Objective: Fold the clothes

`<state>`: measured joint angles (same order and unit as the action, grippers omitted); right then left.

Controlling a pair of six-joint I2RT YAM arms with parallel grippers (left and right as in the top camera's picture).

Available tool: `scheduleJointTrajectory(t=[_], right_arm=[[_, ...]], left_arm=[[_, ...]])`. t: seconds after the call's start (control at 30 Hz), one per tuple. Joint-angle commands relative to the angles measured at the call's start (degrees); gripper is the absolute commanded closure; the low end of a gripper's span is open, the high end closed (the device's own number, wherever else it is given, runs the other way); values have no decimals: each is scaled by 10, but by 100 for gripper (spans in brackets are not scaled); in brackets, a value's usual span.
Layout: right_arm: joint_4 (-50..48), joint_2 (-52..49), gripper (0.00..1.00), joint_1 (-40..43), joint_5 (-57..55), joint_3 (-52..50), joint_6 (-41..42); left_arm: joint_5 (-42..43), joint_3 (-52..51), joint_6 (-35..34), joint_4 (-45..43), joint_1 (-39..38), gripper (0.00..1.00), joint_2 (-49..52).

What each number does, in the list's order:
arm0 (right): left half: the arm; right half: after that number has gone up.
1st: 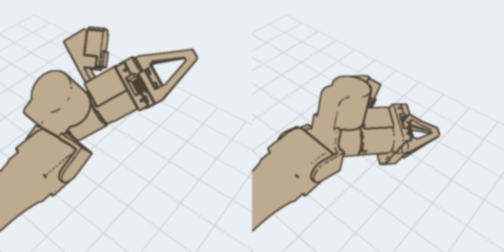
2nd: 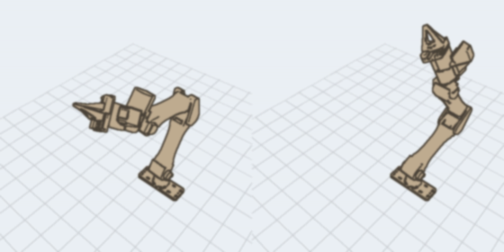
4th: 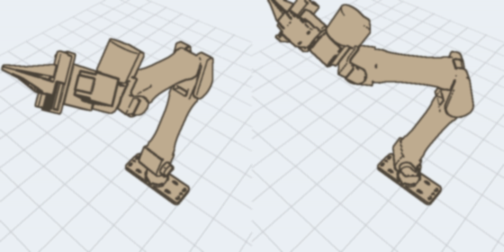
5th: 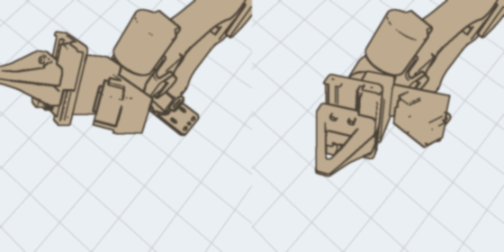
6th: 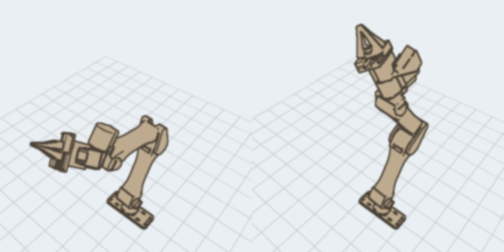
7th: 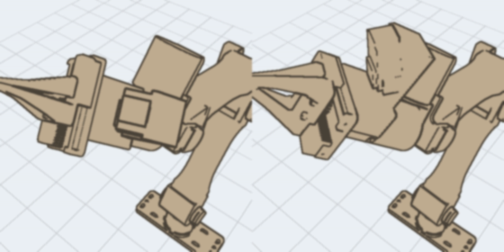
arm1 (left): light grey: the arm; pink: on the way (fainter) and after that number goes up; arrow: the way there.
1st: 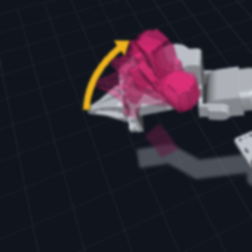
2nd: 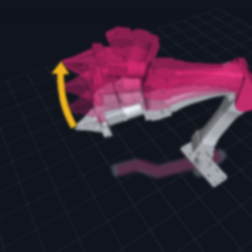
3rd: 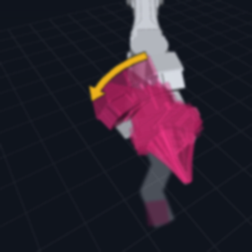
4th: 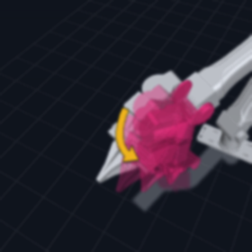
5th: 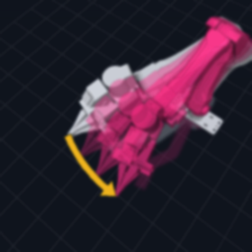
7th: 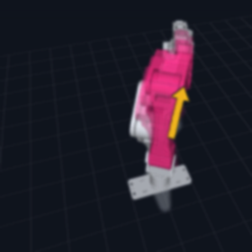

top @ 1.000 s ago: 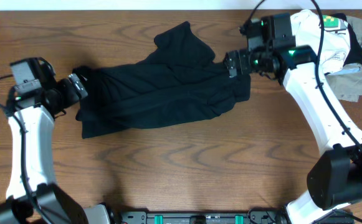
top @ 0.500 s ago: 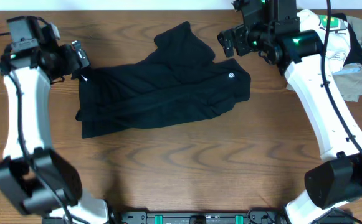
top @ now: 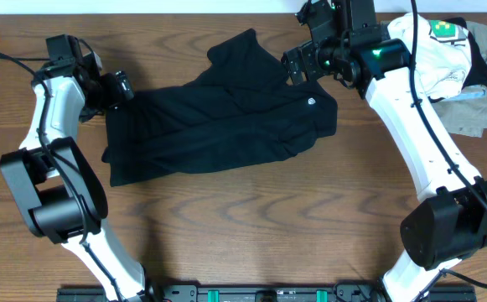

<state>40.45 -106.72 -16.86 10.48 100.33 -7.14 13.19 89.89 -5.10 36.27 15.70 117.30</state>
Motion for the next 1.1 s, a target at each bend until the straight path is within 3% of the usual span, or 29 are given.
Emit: scheduleJointTrajectory(t=[0.0,0.43,1.07], right_arm=[[-2,-13,4,-9,1,6,-9],[-8,-34,6,-28,5,4,-9],[-17,-68,6,-33,5,4,-9]], left_arm=[[0,10,9,-18,-6,4,16],[-49,9,7,-85,-33,31,62],[-133,4,-38,-91,-36,42,75]])
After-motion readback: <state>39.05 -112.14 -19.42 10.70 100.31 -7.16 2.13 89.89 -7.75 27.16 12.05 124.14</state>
